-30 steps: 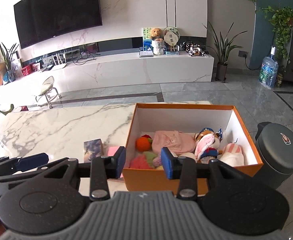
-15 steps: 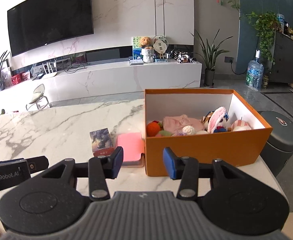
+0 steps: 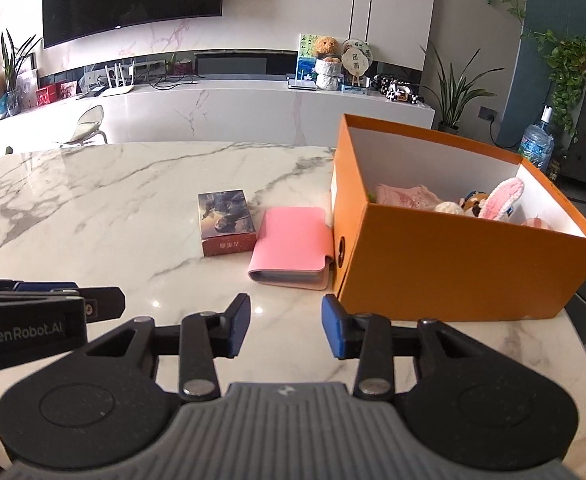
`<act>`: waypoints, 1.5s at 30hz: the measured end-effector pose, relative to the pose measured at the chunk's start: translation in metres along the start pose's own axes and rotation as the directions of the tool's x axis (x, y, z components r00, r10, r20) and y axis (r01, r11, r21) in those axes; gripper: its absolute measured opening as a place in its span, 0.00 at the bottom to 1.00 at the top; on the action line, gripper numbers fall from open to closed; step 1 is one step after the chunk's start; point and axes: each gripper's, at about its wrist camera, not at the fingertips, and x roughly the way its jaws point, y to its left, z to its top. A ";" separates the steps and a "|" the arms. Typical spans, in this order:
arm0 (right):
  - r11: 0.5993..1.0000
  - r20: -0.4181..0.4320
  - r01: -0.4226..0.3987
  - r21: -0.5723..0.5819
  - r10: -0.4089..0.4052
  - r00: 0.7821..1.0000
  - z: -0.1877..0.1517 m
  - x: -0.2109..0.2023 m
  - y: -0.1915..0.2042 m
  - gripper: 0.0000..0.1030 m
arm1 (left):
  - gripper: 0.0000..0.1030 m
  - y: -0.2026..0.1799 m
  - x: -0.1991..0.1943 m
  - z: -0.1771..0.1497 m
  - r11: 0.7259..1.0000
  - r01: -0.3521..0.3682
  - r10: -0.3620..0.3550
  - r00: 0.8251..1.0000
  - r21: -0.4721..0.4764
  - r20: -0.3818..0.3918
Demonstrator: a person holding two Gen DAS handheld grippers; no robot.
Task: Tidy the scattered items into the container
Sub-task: 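Withdraw both tools from the box toward the card deck and pink wallet, then grasp the boxed card deck with the left tool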
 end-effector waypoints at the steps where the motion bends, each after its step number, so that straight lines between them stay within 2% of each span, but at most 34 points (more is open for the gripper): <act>1: 1.000 -0.006 -0.004 -0.005 0.004 1.000 0.000 0.005 0.002 0.40 | 0.36 0.003 0.006 0.000 1.000 -0.003 0.003 1.000 -0.006 -0.008; 4: 0.999 -0.012 -0.006 -0.033 0.005 1.000 0.000 0.020 0.006 0.40 | 0.33 0.008 0.025 0.009 1.000 -0.011 0.010 0.999 -0.017 -0.030; 11: 0.993 -0.011 0.002 -0.116 -0.004 1.000 0.004 0.054 0.018 0.43 | 0.33 0.009 0.059 0.034 0.999 0.001 -0.003 0.998 -0.036 -0.055; 14: 0.990 -0.013 0.009 -0.143 -0.011 1.000 0.003 0.064 0.021 0.43 | 0.40 0.003 0.074 0.045 1.000 0.010 -0.011 0.997 -0.019 -0.074; 16: 0.984 -0.009 0.022 -0.178 -0.024 1.000 0.003 0.070 0.024 0.43 | 0.53 -0.003 0.082 0.052 1.000 0.013 -0.014 0.996 -0.010 -0.086; 17: 0.980 -0.006 0.029 -0.195 -0.030 1.000 0.003 0.072 0.025 0.43 | 0.53 -0.005 0.086 0.056 1.000 0.017 -0.017 0.995 -0.005 -0.097; 20: 0.975 -0.022 0.037 -0.221 -0.043 0.999 0.005 0.079 0.024 0.40 | 0.53 -0.014 0.097 0.066 0.999 0.018 -0.014 0.992 0.029 -0.124; 22: 0.965 -0.025 0.048 -0.257 -0.056 0.998 0.006 0.083 0.026 0.33 | 0.53 -0.019 0.104 0.072 0.998 0.012 -0.004 0.991 0.058 -0.135; 25: 0.937 -0.018 0.068 -0.343 -0.079 0.997 0.006 0.087 0.032 0.32 | 0.53 -0.024 0.112 0.078 0.997 0.011 0.000 0.989 0.073 -0.149; 28: 0.931 -0.031 0.056 -0.361 -0.072 0.997 0.008 0.091 0.031 0.28 | 0.54 -0.026 0.116 0.080 0.997 0.014 -0.002 0.988 0.080 -0.152; 29: 0.932 -0.032 0.057 -0.358 -0.073 0.997 0.008 0.092 0.029 0.20 | 0.53 -0.026 0.118 0.080 0.996 0.014 -0.001 0.988 0.084 -0.153; 33: 0.934 -0.027 0.070 -0.351 -0.084 0.996 0.007 0.095 0.026 0.09 | 0.45 -0.025 0.125 0.076 0.994 0.005 0.013 0.986 0.107 -0.169; 35: 0.946 -0.028 0.058 -0.318 -0.071 0.997 0.008 0.095 0.023 0.09 | 0.44 -0.022 0.126 0.073 0.993 -0.014 0.034 0.986 0.118 -0.166; 37: 0.957 -0.030 0.046 -0.286 -0.057 0.998 0.009 0.095 0.020 0.09 | 0.39 -0.018 0.127 0.070 0.987 -0.082 0.103 0.982 0.137 -0.156; 39: 0.967 -0.031 0.034 -0.253 -0.043 0.999 0.011 0.096 0.018 0.09 | 0.39 -0.009 0.126 0.068 0.983 -0.124 0.144 0.978 0.135 -0.152; 42: 0.979 -0.032 0.015 -0.202 -0.022 0.999 0.013 0.096 0.014 0.09 | 0.38 0.007 0.121 0.067 0.986 -0.139 0.151 0.978 0.093 -0.146; 45: 0.988 -0.031 -0.004 -0.151 -0.001 1.000 0.015 0.096 0.010 0.10 | 0.38 0.014 0.112 0.067 0.993 -0.107 0.112 0.986 0.044 -0.121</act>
